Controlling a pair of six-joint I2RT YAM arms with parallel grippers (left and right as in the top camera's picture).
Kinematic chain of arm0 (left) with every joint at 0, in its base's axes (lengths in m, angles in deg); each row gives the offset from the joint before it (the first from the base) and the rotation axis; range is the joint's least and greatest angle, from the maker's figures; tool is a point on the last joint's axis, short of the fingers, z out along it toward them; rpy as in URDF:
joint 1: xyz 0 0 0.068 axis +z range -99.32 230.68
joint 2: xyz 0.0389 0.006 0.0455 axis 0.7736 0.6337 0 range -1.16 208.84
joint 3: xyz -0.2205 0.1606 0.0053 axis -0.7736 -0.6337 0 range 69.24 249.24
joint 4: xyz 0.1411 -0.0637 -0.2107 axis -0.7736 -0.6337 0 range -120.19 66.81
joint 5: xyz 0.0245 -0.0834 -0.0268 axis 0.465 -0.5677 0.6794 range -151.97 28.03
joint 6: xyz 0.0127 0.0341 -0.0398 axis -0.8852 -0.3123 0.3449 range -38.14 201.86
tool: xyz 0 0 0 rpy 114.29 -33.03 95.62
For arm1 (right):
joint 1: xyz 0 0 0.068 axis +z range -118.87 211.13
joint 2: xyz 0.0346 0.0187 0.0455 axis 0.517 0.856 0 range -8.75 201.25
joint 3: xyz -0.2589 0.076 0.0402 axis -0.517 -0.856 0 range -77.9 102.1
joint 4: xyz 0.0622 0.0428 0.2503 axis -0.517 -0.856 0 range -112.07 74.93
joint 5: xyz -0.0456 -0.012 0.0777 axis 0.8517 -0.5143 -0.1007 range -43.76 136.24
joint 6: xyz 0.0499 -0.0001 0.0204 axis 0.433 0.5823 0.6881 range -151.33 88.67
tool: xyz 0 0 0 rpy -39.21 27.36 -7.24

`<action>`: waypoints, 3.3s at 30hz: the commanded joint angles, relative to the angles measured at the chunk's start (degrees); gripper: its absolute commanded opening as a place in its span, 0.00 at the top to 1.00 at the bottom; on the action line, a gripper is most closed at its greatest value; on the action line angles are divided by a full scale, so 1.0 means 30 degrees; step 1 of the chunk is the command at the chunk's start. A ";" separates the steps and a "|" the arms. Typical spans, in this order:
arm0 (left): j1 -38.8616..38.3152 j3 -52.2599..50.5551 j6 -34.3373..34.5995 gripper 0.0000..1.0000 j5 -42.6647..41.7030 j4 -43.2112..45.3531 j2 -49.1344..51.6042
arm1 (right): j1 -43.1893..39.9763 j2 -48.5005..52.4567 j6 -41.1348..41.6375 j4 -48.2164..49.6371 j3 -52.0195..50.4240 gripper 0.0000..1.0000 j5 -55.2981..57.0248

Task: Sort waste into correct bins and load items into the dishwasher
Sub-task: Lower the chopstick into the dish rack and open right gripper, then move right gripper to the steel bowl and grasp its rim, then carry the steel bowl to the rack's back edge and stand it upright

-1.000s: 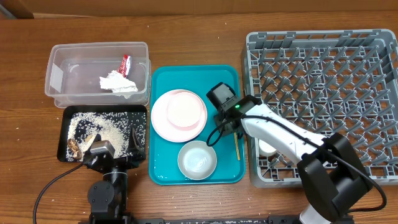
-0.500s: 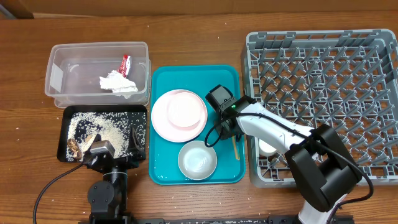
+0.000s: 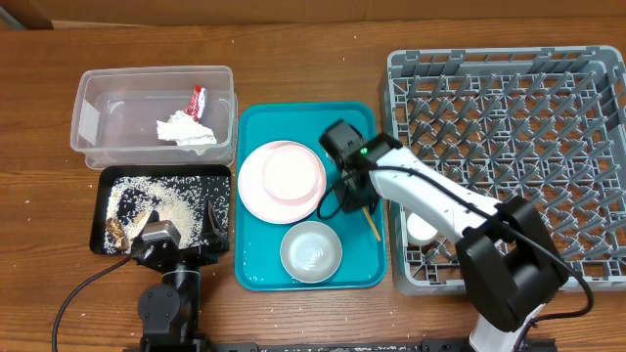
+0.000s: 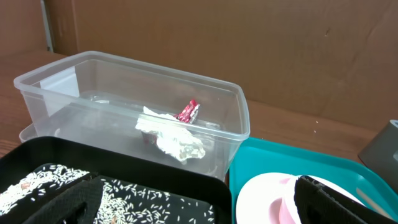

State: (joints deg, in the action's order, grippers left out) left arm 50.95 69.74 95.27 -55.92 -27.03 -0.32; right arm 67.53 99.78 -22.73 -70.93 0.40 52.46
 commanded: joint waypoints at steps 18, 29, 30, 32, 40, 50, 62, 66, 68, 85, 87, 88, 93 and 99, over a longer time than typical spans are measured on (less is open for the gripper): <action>0.0168 -0.0073 0.0189 0.00 -0.0095 0.0022 -0.0197 | -0.5676 -0.1851 -0.1027 -0.1093 0.2200 0.89 0.1217; 0.0168 -0.0073 0.0182 0.00 -0.0095 0.0022 -0.0197 | -0.3395 -0.3475 0.0641 -0.1158 0.2820 0.50 -0.3643; 0.0168 -0.0073 0.0189 0.00 -0.0095 0.0022 -0.0197 | -0.3133 -0.3497 0.1107 -0.0940 0.2812 0.45 -0.4605; 0.0168 -0.0073 0.0182 0.00 -0.0095 0.0022 -0.0197 | -0.2499 -0.3432 0.2208 -0.0262 0.2645 0.37 -0.5960; 0.0168 -0.0073 0.0189 0.00 -0.0095 0.0022 -0.0197 | -0.0401 -0.1989 0.6958 0.2324 0.1523 0.36 -0.4860; 0.0168 -0.0073 0.0189 0.00 -0.0095 0.0022 -0.0197 | -0.0146 -0.1494 0.0306 -0.3344 0.1246 0.42 -0.5676; 0.0168 -0.0073 0.0182 0.00 -0.0095 0.0022 -0.0197 | 0.1100 -0.1486 -0.4102 -0.0204 -0.3235 0.45 -0.7023; 0.0168 -0.0073 0.0182 0.00 -0.0095 0.0022 -0.0197 | 0.1588 -0.1486 -0.4379 -0.0270 -0.3228 0.46 -0.6805; 0.0168 -0.0073 0.0189 0.00 -0.0095 0.0022 -0.0197 | 0.1588 -0.1494 -0.4240 -0.0357 -0.3191 0.48 -0.6732; 0.0168 -0.0073 0.0189 0.00 -0.0095 0.0022 -0.0197 | 0.1501 -0.1253 -0.3723 0.0233 -0.3228 0.65 -0.6091; 0.0168 -0.0073 0.0189 0.00 -0.0095 0.0022 -0.0197 | 0.1508 -0.1137 -0.3810 0.0233 -0.3228 0.71 -0.6091; 0.0168 -0.0073 0.0189 0.00 -0.0095 0.0022 -0.0197 | 0.1508 -0.1129 -0.3810 0.0226 -0.3220 0.74 -0.6098; 0.0168 -0.0073 0.0189 0.00 -0.0095 0.0022 -0.0197 | 0.1508 -0.1129 -0.3803 -0.0080 -0.2943 0.96 -0.6229; 0.0168 -0.0073 0.0182 0.00 -0.0095 0.0022 -0.0197 | 0.1464 -0.1137 -0.2266 -0.0896 -0.1552 0.96 -0.5399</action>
State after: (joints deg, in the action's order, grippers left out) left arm 50.95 69.74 95.27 -55.92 -27.03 -0.29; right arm 72.34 95.89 -32.93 -73.20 -8.08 34.06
